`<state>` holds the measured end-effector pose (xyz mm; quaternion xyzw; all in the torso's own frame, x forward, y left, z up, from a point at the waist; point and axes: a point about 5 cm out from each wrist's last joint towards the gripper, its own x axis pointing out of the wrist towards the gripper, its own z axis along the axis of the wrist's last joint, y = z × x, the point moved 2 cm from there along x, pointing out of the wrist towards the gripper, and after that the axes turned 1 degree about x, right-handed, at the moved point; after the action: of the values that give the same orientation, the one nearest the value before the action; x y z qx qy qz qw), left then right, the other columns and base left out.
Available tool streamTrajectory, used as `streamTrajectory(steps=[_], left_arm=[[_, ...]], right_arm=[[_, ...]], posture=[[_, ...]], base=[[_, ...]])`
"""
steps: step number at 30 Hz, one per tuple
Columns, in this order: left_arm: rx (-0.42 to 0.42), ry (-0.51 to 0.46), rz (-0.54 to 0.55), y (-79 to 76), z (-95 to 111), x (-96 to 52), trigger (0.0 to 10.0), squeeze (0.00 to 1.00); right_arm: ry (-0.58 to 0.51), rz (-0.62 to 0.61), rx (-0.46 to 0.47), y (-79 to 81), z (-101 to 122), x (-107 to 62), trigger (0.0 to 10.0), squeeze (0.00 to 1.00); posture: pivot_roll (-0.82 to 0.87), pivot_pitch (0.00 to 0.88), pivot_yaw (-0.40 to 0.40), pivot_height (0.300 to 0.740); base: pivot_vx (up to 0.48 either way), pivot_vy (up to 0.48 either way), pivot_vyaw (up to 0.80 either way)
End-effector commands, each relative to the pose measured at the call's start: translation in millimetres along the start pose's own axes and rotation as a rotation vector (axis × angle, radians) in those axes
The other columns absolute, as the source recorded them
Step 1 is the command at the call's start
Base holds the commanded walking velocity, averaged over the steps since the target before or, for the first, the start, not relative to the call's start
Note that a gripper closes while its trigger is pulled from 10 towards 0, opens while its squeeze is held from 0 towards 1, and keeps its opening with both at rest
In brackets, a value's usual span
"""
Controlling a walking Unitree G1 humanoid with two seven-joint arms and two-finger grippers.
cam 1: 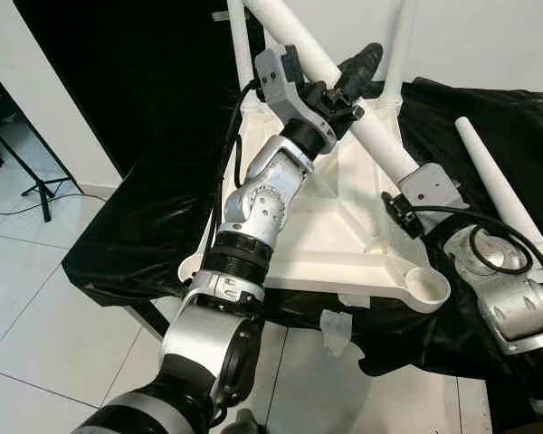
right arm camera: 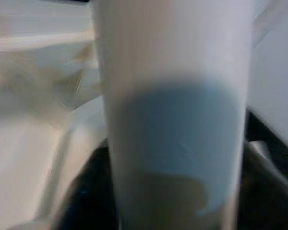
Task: Building children table
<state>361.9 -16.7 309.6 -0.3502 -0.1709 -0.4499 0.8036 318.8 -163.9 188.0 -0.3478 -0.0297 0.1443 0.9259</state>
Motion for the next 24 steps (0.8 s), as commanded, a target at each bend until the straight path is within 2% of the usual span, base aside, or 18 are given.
streamTrajectory(steps=[1, 6, 7, 8, 9, 10, 11, 13, 14, 16, 20, 22, 24], left_arm=[[-0.109, -0.046, -0.164, -36.0, -15.9, 6.7, 10.0, 1.0], [-0.093, -0.037, -0.157, -36.8, -17.0, 7.3, 10.0, 1.0], [-0.086, -0.03, -0.148, -37.0, -17.5, 8.2, 10.0, 0.29], [-0.086, -0.03, -0.148, -37.0, -17.5, 8.2, 10.0, 0.29], [-0.08, -0.025, -0.143, -37.7, -17.9, 9.2, 10.0, 0.0], [-0.075, -0.021, -0.14, -38.5, -18.0, 10.0, 10.0, 0.0], [-0.075, -0.021, -0.14, -38.5, -18.0, 10.0, 10.0, 0.0], [-0.072, -0.018, -0.141, -39.9, -17.9, 10.9, 10.0, 0.0], [-0.072, -0.018, -0.141, -39.9, -17.9, 10.9, 10.0, 0.0], [-0.074, -0.013, -0.14, -40.6, -18.4, 11.1, 10.0, 0.0], [-0.077, -0.008, -0.125, -39.7, -19.3, 11.3, 10.0, 0.0], [-0.077, -0.008, -0.125, -39.7, -19.3, 11.3, 10.0, 0.0], [-0.082, -0.008, -0.115, -38.8, -19.4, 11.5, 9.7, 0.0]], right_arm=[[0.041, 0.078, 0.021, 21.1, -5.1, 0.7, 0.0, 0.0], [0.047, 0.035, -0.001, 21.5, -3.7, 1.1, 0.0, 0.0], [0.058, -0.025, -0.033, 20.0, -4.6, 1.7, 0.0, 0.0], [0.058, -0.025, -0.033, 20.0, -4.6, 1.7, 0.0, 0.0], [0.078, -0.101, -0.057, 20.3, -7.6, 1.2, 0.0, 0.0], [0.101, -0.178, -0.097, 21.5, -11.4, 0.0, 0.0, 0.0], [0.101, -0.178, -0.097, 21.5, -11.4, 0.0, 0.0, 0.0], [0.122, -0.289, -0.168, 22.9, -16.1, -2.9, 0.0, 0.0], [0.122, -0.289, -0.168, 22.9, -16.1, -2.9, 0.0, 0.0], [0.106, -0.365, -0.248, 21.2, -14.7, -4.3, 0.0, 0.0], [0.082, -0.443, -0.316, 20.1, -13.4, -4.5, 0.0, 0.0], [0.082, -0.443, -0.316, 20.1, -13.4, -4.5, 0.0, 0.0], [0.062, -0.479, -0.349, 19.2, -12.3, -4.8, 0.0, 0.0]], posture=[[0.01, 0.0, 0.076, 0.74], [0.01, 0.0, 0.078, 0.74], [0.0, 0.0, 0.079, 0.74], [0.0, 0.0, 0.079, 0.74], [0.0, 0.0, 0.08, 0.74], [0.0, 0.0, 0.083, 0.74], [0.0, 0.0, 0.083, 0.74], [0.0, 0.0, 0.085, 0.74], [0.0, 0.0, 0.085, 0.74], [0.0, 0.0, 0.085, 0.74], [0.0, 0.0, 0.087, 0.74], [0.0, 0.0, 0.087, 0.74], [0.0, 0.0, 0.085, 0.74]], base=[[0.0, 0.0, 0.0], [0.0, 0.0, 0.0], [0.0, 0.0, 0.0], [0.0, 0.0, 0.0], [0.0, 0.0, 0.0], [0.0, 0.0, 0.0], [0.0, 0.0, 0.0], [0.0, 0.0, 0.0], [0.0, 0.0, 0.0], [0.0, 0.0, 0.0], [0.0, 0.0, 0.0], [0.0, 0.0, 0.0], [0.0, 0.0, 0.0]])
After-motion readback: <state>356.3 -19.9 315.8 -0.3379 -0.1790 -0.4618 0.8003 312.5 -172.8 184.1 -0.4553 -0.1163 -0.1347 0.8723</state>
